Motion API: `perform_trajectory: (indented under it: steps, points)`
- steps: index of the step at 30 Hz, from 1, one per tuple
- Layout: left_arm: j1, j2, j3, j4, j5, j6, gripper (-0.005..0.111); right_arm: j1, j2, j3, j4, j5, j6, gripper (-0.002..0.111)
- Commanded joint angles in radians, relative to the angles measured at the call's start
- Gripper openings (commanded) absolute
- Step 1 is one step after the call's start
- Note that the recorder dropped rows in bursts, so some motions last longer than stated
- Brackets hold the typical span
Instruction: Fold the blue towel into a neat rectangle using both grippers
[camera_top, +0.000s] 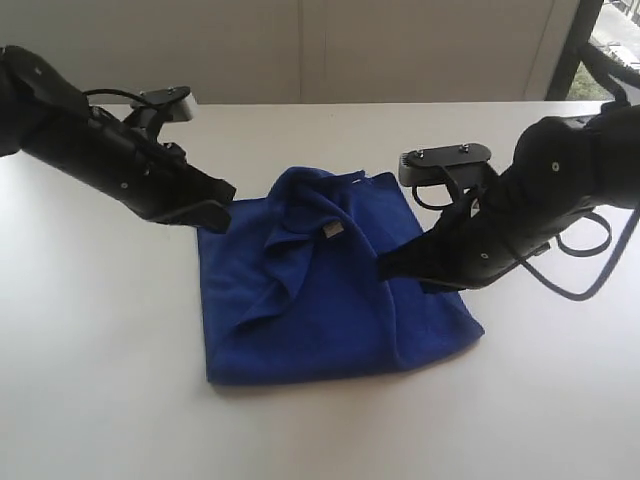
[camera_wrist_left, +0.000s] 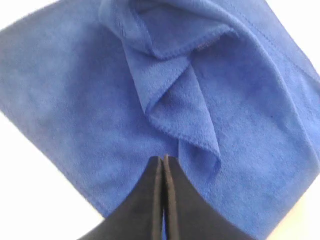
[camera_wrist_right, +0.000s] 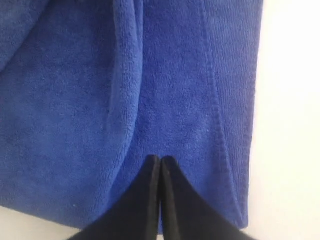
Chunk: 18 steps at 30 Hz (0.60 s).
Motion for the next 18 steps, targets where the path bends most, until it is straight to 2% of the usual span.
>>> perform_trajectory:
  steps: [1,3,4,6,10,18]
  points:
    - [-0.055,-0.052,0.133,-0.003,-0.058,-0.085,0.000,0.000,0.013,0.006,-0.038,-0.111,-0.016,0.000]
    - [-0.096,-0.053,0.183,-0.003,-0.120,-0.111,0.000,0.000,0.036,-0.007,-0.038,-0.149,-0.016,0.000]
    - [-0.143,-0.045,0.223,-0.012,-0.187,-0.121,0.000,-0.002,0.072,-0.045,-0.049,-0.149,-0.016,0.000]
    - [-0.186,-0.026,0.252,-0.013,-0.264,-0.143,0.000,-0.018,0.147,-0.116,-0.054,-0.145,-0.009,0.000]
    - [-0.192,0.003,0.253,-0.013,-0.301,-0.160,0.000,-0.064,0.287,-0.254,-0.060,-0.130,-0.009,0.000]
    - [-0.192,0.058,0.253,-0.011,-0.343,-0.160,0.000,-0.090,0.380,-0.313,-0.096,-0.078,-0.009,0.000]
